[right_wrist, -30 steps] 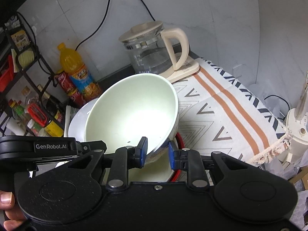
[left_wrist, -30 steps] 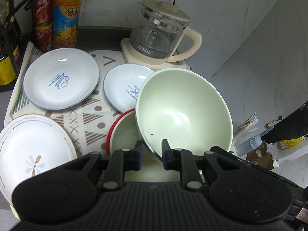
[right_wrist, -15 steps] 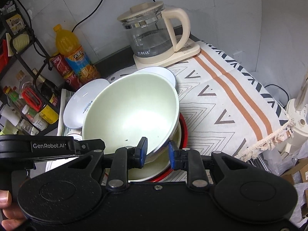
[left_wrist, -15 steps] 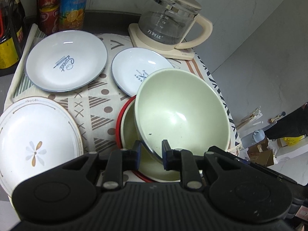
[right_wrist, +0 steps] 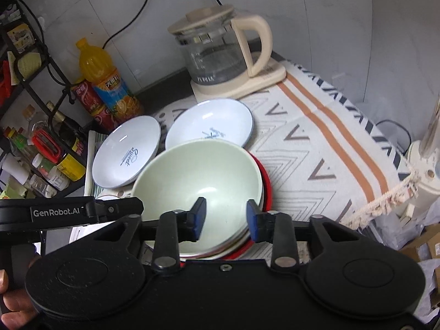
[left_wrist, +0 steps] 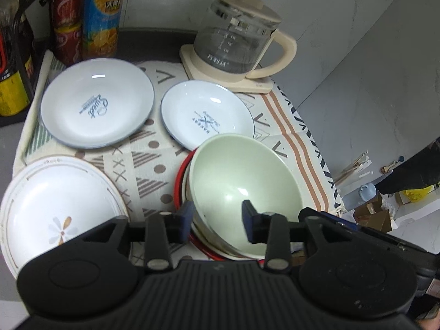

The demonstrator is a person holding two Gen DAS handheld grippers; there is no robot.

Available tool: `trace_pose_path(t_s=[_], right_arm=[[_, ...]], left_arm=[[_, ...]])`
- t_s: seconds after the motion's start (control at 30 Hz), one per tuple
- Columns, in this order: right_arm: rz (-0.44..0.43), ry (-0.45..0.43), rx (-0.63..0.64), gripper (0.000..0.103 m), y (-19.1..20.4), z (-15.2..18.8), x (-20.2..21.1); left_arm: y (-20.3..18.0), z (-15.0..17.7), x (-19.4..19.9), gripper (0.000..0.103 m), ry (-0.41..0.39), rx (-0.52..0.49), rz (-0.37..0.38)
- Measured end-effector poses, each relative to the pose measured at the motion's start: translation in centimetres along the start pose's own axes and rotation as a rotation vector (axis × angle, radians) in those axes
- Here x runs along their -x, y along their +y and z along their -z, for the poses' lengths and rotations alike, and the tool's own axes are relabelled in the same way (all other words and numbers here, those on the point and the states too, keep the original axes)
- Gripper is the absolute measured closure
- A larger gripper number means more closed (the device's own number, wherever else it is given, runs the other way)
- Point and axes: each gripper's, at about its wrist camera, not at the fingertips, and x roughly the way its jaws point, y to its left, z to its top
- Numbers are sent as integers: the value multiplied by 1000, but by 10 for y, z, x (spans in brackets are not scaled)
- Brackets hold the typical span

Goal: Organize plates and bowls
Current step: 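Move both grippers back toward the white plates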

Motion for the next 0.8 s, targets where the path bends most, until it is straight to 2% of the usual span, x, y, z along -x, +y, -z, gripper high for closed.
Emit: trace_pose_path(t_s=[0.07,0.2,0.3,0.37,0.8], right_arm=[[3,-8,10,58,3,-2,0],[-6,-22,47,55,16,-6,-2],[-22,-28,88,50,29,-8,-5],[-34,-28,115,47,38,-10,-6],[-130,56,260,44,84,-2,-27]], left_arm=[[0,-2,6,54,-18,-13,-6],[5,-4,19,38,-62,-8,-22],[12,-4,26,32,-81,3,-50],[20,-3,29,31,-85,22,-68],[71,15,49,30,-94,165,-191]])
